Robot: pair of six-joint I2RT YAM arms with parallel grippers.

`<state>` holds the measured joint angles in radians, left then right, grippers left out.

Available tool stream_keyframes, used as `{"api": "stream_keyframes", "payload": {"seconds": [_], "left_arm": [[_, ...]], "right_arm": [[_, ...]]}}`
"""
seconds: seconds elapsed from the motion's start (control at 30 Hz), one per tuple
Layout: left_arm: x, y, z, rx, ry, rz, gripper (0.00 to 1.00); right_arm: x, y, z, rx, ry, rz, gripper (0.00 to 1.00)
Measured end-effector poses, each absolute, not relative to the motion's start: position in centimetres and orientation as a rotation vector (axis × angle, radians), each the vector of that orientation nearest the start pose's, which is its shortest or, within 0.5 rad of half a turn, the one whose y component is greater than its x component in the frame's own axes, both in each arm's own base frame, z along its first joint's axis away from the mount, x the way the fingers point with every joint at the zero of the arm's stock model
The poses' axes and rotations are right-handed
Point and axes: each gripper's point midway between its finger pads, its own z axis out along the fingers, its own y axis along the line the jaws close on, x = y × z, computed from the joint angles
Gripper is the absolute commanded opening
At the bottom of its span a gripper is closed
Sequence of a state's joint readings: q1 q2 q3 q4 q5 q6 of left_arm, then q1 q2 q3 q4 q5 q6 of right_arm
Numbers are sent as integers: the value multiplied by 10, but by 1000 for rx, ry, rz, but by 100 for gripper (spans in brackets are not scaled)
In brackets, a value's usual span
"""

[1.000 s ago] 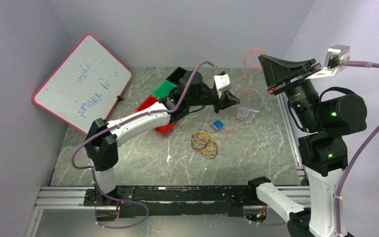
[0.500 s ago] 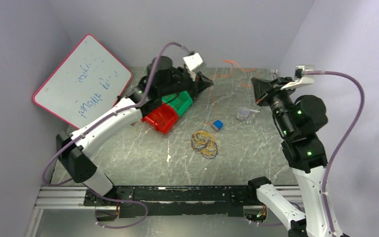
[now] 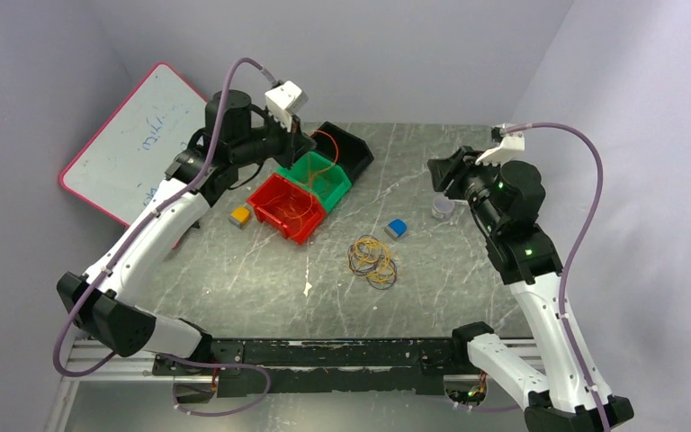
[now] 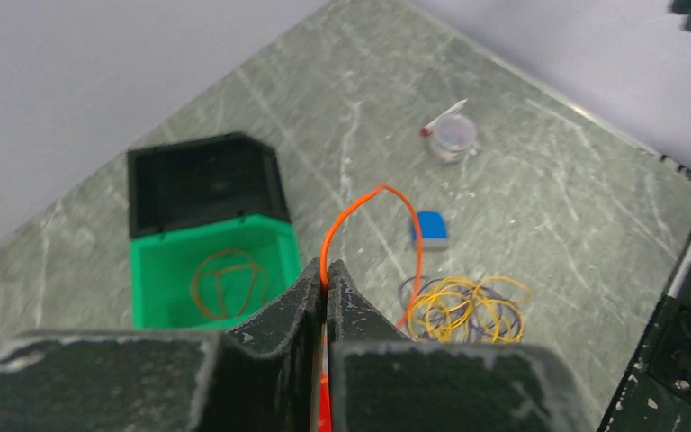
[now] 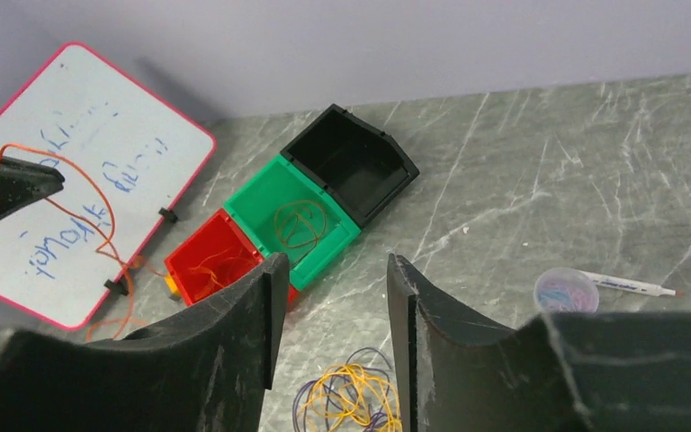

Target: Untangle the cables

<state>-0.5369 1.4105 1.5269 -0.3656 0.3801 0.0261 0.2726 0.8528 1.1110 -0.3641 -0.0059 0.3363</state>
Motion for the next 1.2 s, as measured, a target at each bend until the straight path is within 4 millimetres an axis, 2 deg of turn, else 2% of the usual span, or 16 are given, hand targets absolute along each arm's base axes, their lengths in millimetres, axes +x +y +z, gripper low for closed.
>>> {"api": "stream_keyframes", "payload": {"seconds": [0.2, 0.3, 0.4, 0.73, 1.2], "left_arm": [[355, -245, 350, 692, 1769, -604, 7], [360, -237, 344, 665, 1789, -568, 7], [363, -228, 329, 642, 1828, -531, 7], [370, -217, 302, 616, 1880, -473, 7], [382, -209, 304, 613, 1850, -429, 7]], "right_arm": [[299, 102, 359, 37, 1705, 476, 51], [299, 104, 352, 30, 1718, 484, 51], [299, 105, 350, 26, 1724, 486, 51], [295, 104, 347, 24, 1722, 488, 52], [294, 104, 346, 24, 1723, 488, 52]]}}
